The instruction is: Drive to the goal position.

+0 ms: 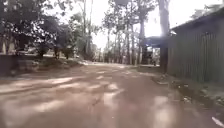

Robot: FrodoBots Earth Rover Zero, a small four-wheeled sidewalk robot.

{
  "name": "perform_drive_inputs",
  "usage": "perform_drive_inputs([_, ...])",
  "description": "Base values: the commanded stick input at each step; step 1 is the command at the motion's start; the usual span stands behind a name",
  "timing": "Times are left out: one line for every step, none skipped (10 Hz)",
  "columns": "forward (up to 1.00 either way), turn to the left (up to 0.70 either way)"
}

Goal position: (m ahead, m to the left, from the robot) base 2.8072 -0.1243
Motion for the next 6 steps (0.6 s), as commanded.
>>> perform_drive_inputs([1.00,0.00])
perform_drive_inputs([1.00,0.00])
perform_drive_inputs([1.00,0.00])
perform_drive_inputs([1.00,0.00])
perform_drive_inputs([1.00,0.00])
perform_drive_inputs([1.00,0.00])
